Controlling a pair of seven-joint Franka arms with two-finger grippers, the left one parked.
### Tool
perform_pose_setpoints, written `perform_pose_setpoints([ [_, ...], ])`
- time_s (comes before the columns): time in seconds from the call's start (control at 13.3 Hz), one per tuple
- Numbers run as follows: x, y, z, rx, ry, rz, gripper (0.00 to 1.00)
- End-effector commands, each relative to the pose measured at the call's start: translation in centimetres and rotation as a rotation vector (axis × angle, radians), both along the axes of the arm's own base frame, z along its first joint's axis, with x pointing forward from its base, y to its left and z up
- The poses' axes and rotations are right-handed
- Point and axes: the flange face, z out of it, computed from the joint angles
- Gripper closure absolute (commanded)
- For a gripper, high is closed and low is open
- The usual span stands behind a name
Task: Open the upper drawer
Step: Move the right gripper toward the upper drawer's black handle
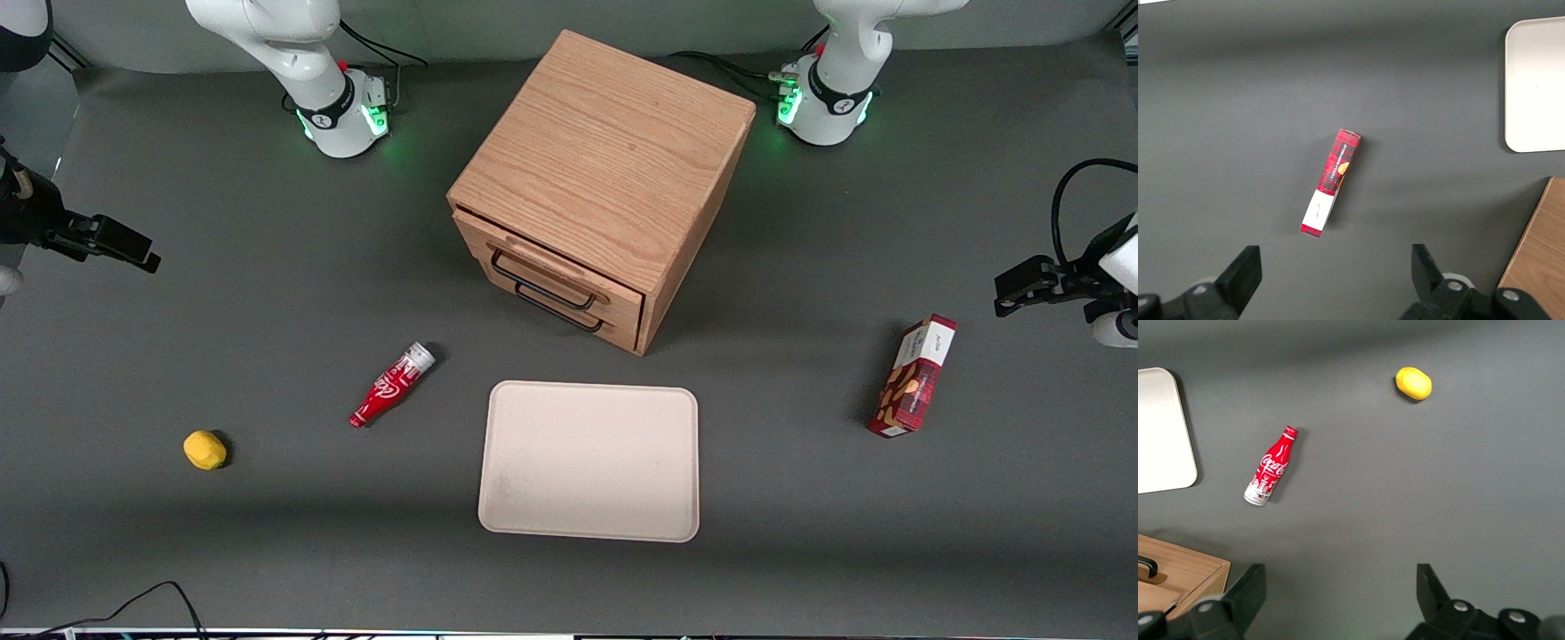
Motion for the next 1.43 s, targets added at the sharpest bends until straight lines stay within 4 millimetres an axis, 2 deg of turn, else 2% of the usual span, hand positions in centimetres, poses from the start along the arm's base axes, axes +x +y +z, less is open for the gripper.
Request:
perform_pose_setpoints([
  [0.0,-0.9,0.3,0.1,-0.004,-0.010,0.006,0.00],
  [0.22,-0.3,-0.3,0.1,-0.003,-0.031,0.038,0.00],
  [0.45,0.4,1.0,0.0,0.003,-0.042,0.124,0.00],
  [0.6,1.3,5.4,-0.3,0.021,-0.039,0.206,0.00],
  [0.9,1.0,17.7,-2.6,0.044,0.009,0.421,0.00],
  [1.05,1.9,21.7,-5.2,0.088,0.042,0.513,0.00],
  [1.12,1.3,25.3,-5.7,0.094,0.041,0.601,0.00],
  [1.2,0.9,28.0,-5.5,0.075,0.023,0.694,0.00],
  [1.35,1.2,30.9,-8.0,0.129,0.040,0.753,0.00],
])
